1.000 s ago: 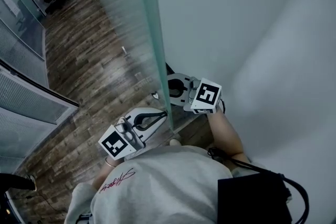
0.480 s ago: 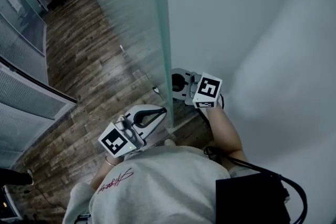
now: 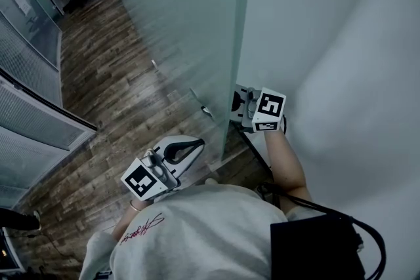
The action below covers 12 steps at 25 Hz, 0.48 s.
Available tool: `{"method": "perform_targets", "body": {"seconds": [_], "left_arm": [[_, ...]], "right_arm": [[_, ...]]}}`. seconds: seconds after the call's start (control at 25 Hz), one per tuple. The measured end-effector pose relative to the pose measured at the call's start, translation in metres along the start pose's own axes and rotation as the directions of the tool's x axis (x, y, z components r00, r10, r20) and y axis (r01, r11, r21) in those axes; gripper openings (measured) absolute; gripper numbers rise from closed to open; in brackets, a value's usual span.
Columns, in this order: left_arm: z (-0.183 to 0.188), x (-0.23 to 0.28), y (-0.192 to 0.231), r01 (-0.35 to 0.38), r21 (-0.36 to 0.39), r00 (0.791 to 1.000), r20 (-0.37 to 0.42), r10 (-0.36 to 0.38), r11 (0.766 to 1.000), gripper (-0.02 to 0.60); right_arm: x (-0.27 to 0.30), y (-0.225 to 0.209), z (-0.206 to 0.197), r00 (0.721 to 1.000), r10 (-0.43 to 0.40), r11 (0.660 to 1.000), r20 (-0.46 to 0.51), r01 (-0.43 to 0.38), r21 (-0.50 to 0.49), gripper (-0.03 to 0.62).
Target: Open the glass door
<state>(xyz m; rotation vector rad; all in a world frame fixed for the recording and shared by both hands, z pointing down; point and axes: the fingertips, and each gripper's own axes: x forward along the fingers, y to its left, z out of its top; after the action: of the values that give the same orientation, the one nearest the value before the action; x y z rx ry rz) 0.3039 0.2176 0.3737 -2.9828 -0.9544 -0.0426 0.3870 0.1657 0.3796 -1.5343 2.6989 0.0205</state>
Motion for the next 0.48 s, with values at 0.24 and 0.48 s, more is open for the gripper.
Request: {"method": "perform_targets", "body": {"seconds": [0.24, 0.48], "left_arm": [[-0.007, 0.001, 0.003, -0.007, -0.012, 1.0, -0.001, 0.007, 1.0, 0.018], [-0.002, 0.007, 0.004, -0.013, -0.022, 1.0, 0.012, 0.013, 1.0, 0.018]], "right_arm": [[-0.013, -0.009, -0.005, 1.0, 0.019, 0.999, 0.009, -0.019, 0.036, 0.109], [-0.029, -0.019, 0.001, 1.0, 0.02, 0.999, 0.0, -0.02, 0.032, 0.109]]}}
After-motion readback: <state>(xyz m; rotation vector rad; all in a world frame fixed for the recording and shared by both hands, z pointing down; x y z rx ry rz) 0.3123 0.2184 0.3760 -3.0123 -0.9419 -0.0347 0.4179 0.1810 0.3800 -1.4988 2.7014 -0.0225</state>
